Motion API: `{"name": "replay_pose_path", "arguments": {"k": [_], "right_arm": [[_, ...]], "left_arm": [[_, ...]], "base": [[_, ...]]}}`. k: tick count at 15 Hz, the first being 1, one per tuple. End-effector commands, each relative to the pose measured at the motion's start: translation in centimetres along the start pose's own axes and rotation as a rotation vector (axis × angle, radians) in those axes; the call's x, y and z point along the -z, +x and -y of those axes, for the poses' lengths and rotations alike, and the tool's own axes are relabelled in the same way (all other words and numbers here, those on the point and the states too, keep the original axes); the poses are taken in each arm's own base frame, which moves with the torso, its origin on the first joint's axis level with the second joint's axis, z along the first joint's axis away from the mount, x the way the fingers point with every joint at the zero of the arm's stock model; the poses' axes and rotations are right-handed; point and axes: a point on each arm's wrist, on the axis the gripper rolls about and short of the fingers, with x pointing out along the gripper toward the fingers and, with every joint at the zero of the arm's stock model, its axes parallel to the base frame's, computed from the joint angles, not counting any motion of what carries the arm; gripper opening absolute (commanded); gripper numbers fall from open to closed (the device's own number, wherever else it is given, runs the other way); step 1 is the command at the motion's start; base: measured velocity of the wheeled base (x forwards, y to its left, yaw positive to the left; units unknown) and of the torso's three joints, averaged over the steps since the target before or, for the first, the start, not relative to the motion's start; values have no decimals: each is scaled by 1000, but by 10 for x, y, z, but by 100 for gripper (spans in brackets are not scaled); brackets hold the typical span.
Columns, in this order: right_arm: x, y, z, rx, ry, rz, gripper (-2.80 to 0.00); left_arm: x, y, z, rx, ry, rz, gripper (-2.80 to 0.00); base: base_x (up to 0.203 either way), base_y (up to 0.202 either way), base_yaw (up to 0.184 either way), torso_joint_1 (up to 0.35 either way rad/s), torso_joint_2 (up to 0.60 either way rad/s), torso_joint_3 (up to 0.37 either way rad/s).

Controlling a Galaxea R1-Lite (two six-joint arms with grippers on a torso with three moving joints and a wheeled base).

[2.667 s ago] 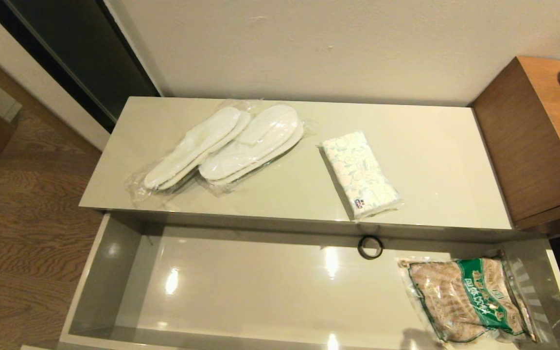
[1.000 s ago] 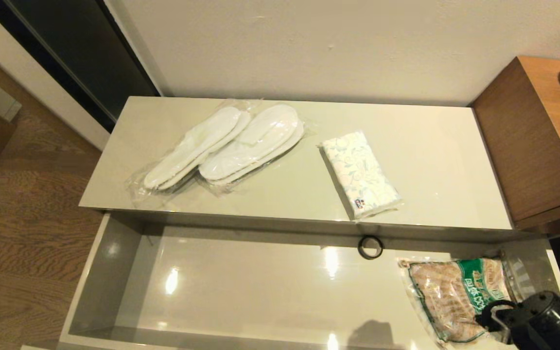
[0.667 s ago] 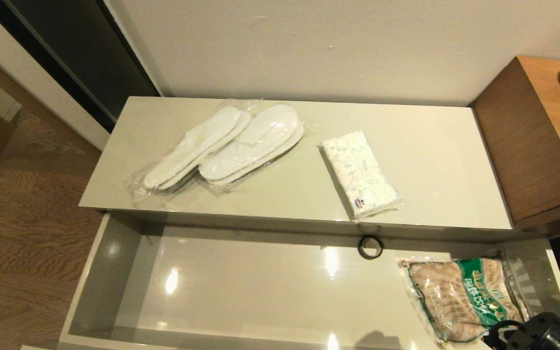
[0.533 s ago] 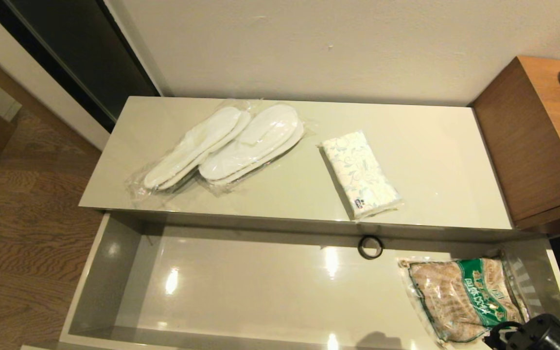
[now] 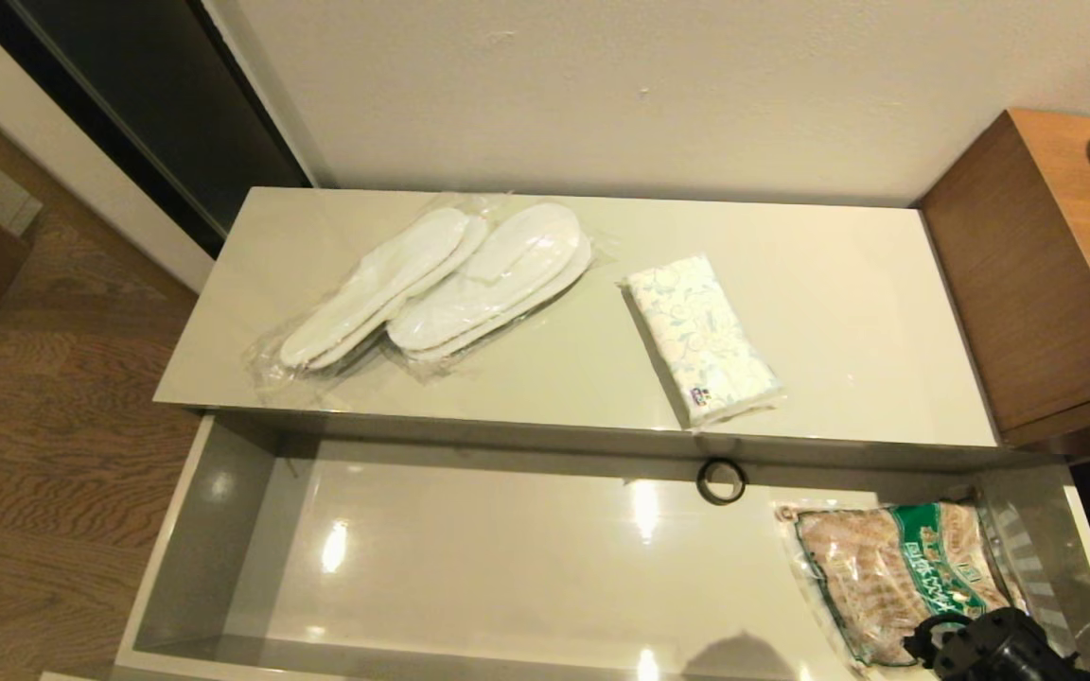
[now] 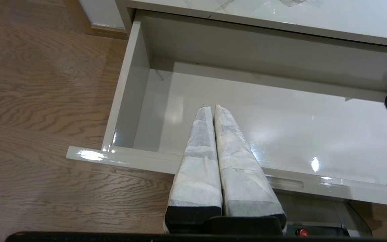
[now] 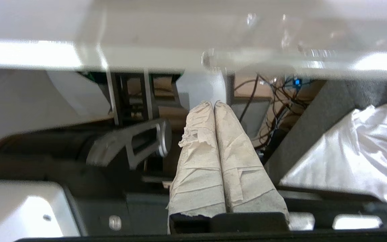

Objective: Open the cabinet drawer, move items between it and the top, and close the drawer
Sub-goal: Close the drawer

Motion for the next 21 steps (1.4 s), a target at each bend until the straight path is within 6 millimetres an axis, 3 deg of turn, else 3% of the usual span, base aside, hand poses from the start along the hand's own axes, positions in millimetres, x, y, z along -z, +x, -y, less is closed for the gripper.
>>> {"name": "replay_pose_path", "arguments": {"k": [1, 8, 15, 21], "right_arm": [[6, 9, 3, 38, -4, -54, -280], [8, 13, 3, 44, 17, -62, -280], [2, 30, -2, 57, 67, -41, -280], [-16, 28, -11, 47, 167, 225, -280]], "left_arm": [[0, 0, 0, -1, -1, -1, -280], [0, 0, 0, -1, 1, -1, -280], [0, 0, 0, -1, -1, 0, -280], [0, 0, 0, -1, -1, -1, -280]], "base": [[0, 0, 0, 0, 0, 0], [0, 0, 0, 0, 0, 0], [0, 0, 0, 0, 0, 0], [0, 0, 0, 0, 0, 0]]}}
